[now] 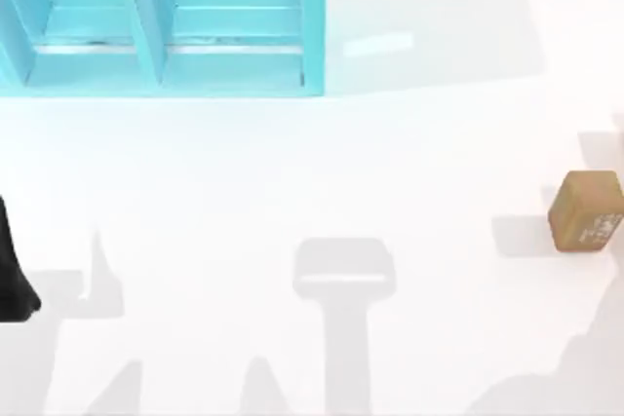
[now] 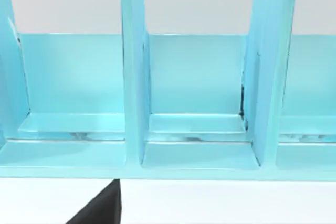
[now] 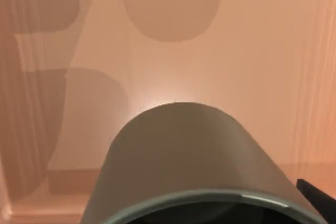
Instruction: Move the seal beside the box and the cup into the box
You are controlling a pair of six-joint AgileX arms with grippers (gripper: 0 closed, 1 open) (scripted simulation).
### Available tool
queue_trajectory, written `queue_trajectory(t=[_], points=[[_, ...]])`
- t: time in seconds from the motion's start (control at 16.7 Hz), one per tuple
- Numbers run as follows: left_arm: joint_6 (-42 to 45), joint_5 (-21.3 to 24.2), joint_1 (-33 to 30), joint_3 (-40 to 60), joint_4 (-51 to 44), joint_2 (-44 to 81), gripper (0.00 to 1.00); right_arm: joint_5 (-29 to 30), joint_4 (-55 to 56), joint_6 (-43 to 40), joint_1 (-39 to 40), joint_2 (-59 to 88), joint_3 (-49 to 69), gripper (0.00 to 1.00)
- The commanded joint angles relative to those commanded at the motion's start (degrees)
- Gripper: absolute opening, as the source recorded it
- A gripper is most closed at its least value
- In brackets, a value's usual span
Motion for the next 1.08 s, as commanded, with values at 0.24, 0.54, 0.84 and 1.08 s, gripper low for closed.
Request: queue_trajectory(t=[0.24, 0.54, 0.84, 1.08], points=[[0.0, 0.0, 0.0, 0.0, 0.0, 0.0, 1.0, -0.1, 2.9, -7.9, -6.8, -5.6, -6.2, 0.0], [0.0, 0.0, 0.0, 0.0, 0.0, 0.0, 1.0, -0.1, 3.0, -8.4, -7.0, -5.8, -6.4, 0.0], [0.0, 0.0, 0.0, 0.0, 0.0, 0.0, 1.0, -0.1, 8.3, -7.5, -6.3, -5.3, -10.6, 0.0], [0.0, 0.0, 0.0, 0.0, 0.0, 0.0, 1.0, -0.2, 14.1, -6.9, -5.7, -4.0, -14.9, 0.0]])
